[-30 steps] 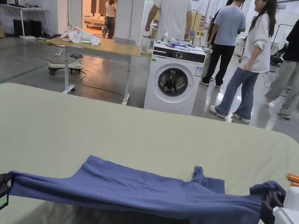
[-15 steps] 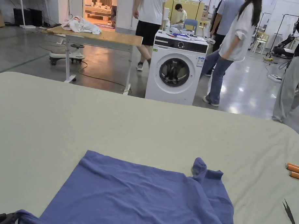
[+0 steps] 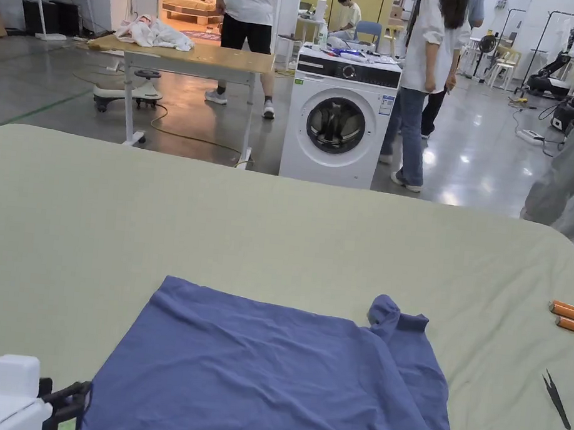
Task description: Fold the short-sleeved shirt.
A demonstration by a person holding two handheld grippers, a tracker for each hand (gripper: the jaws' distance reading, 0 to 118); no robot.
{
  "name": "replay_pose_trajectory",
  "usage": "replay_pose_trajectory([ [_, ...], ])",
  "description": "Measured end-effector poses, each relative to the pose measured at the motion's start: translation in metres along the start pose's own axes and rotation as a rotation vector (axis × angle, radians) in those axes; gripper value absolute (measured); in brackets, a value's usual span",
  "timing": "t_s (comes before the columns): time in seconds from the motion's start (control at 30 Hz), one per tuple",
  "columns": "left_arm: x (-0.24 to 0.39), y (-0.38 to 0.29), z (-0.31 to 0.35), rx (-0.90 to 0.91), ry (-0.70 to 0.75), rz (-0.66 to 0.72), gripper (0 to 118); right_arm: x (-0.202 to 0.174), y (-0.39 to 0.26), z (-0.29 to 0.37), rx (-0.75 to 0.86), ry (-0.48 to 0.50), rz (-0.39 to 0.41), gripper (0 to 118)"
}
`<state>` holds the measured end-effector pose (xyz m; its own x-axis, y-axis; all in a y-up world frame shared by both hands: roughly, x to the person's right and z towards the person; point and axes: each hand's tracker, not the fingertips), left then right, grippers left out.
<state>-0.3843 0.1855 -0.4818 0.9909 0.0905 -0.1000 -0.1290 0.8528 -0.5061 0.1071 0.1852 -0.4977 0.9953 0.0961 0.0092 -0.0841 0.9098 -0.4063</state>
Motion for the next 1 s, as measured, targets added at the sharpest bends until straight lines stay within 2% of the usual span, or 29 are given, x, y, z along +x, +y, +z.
replay_pose_trajectory([
  [0.03, 0.007, 0.007, 0.002, 0.043, 0.005, -0.021, 53, -0.006, 0.007, 0.001, 0.038, 0.001, 0.0, 79],
  [0.17, 0.033, 0.032, 0.008, 0.201, 0.012, -0.079, 53, -0.036, 0.036, 0.0, 0.201, 0.014, -0.011, 79],
  [0.27, 0.048, 0.048, 0.007, 0.296, 0.021, -0.11, 50, -0.056, 0.056, -0.002, 0.291, 0.032, -0.029, 72],
  [0.3, 0.054, 0.052, 0.007, 0.318, 0.039, -0.117, 44, -0.061, 0.061, -0.002, 0.312, 0.038, -0.034, 63],
  [0.37, 0.062, 0.058, 0.004, 0.349, 0.042, -0.136, 15, -0.071, 0.069, -0.003, 0.349, 0.047, -0.038, 22],
  [0.4, 0.063, 0.058, 0.0, 0.367, 0.048, -0.138, 5, -0.075, 0.072, -0.003, 0.361, 0.048, -0.041, 6],
  [0.43, 0.067, 0.06, 0.0, 0.378, 0.059, -0.135, 0, -0.078, 0.073, -0.004, 0.374, 0.042, -0.038, 5],
  [0.7, 0.068, 0.058, -0.016, 0.406, 0.072, -0.13, 0, -0.086, 0.072, -0.02, 0.389, 0.057, -0.036, 0],
  [0.8, 0.055, 0.066, -0.047, 0.308, 0.053, -0.12, 0, -0.082, 0.067, -0.033, 0.342, 0.065, -0.04, 0],
  [0.9, 0.031, 0.082, -0.099, 0.182, 0.014, -0.072, 0, -0.075, 0.061, -0.048, 0.299, 0.062, -0.045, 0],
  [1.0, 0.018, 0.104, -0.158, 0.074, 0.033, -0.089, 0, -0.07, 0.055, -0.063, 0.259, 0.054, -0.047, 0],
])
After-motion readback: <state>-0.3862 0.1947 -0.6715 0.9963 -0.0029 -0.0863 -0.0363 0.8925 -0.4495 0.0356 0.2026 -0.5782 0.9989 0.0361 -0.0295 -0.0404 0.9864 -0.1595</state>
